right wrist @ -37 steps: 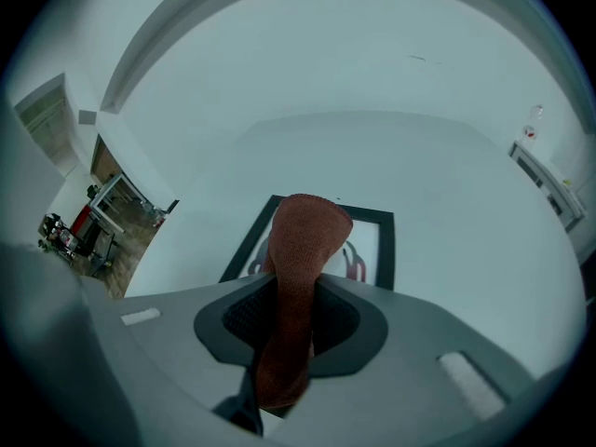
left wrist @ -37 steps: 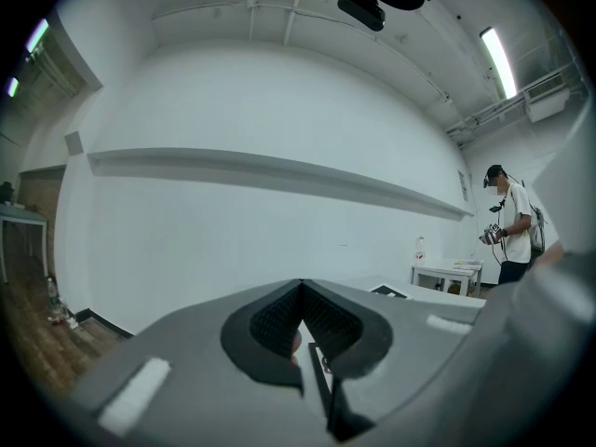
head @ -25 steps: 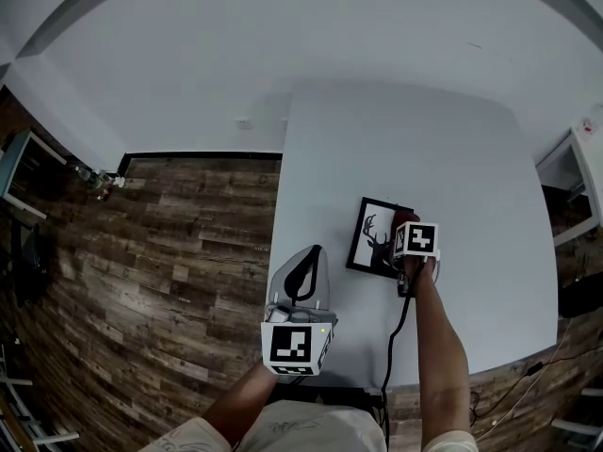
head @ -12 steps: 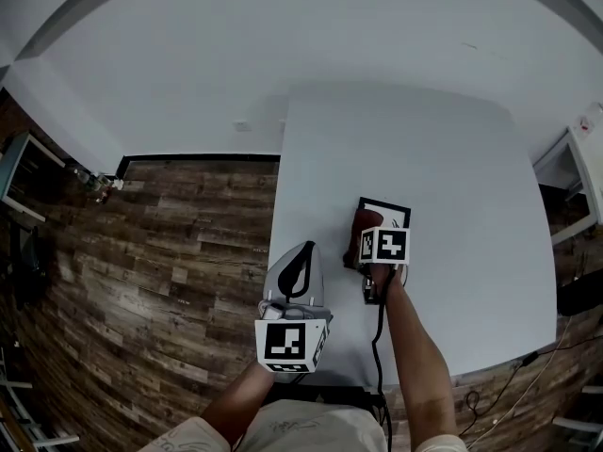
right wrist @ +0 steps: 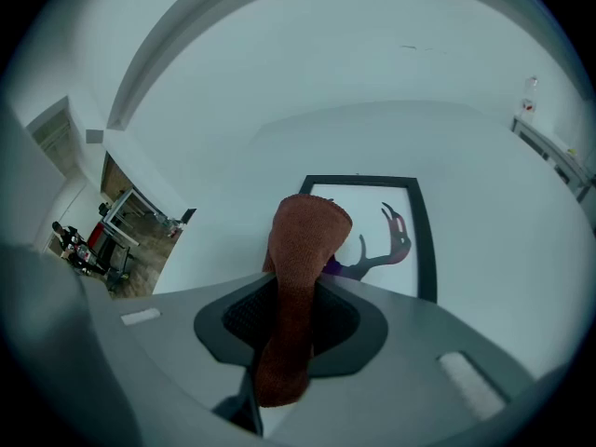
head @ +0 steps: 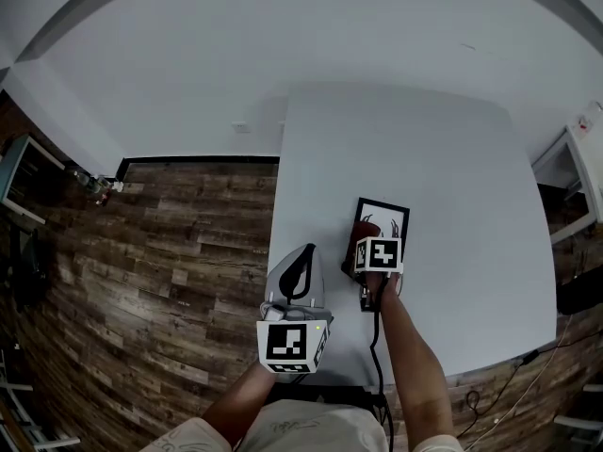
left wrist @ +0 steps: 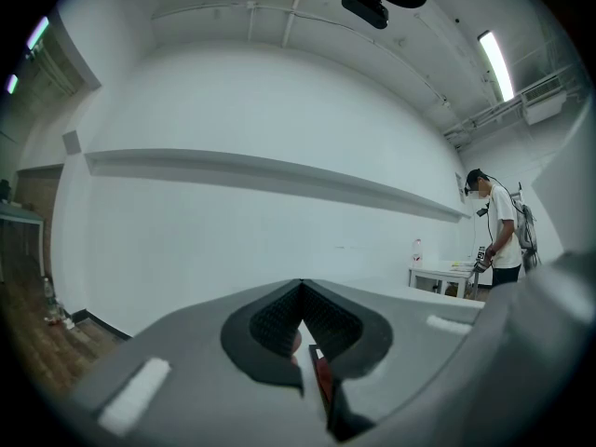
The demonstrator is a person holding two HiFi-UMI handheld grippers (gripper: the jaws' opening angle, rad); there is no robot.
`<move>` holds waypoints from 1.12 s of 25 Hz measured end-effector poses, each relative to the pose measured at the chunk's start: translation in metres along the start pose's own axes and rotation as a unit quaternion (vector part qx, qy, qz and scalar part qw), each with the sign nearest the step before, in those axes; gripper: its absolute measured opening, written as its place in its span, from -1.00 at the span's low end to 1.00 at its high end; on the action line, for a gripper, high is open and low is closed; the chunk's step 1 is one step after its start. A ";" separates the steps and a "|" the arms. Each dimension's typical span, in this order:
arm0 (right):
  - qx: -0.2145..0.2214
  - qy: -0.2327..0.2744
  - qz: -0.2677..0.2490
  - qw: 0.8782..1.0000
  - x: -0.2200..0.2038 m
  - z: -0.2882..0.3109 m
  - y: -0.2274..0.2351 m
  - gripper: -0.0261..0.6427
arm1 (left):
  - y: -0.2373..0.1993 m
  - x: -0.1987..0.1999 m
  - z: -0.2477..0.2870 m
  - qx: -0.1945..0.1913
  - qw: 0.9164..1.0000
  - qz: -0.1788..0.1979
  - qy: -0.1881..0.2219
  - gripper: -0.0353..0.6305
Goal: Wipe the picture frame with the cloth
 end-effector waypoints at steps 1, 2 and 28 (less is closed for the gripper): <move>-0.004 0.001 0.002 1.000 0.000 -0.002 0.004 -0.59 | 0.000 0.000 0.001 0.000 1.000 -0.001 0.000 -0.89; -0.008 0.001 0.003 1.000 0.000 -0.004 0.010 -0.59 | 0.002 -0.001 0.001 -0.001 1.000 -0.003 0.000 -0.89; -0.070 0.017 0.034 0.997 -0.003 -0.044 0.094 -0.59 | 0.025 -0.001 0.005 -0.025 1.000 -0.003 -0.005 -0.89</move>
Point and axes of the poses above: the fingertips, and each gripper's own axes: z forward along the fingers, y to its right, x out of its top, the point moved 9 cm from there along -z, backward along the fingers, and after that the axes turned 10 degrees about z, right-handed, at the moved point
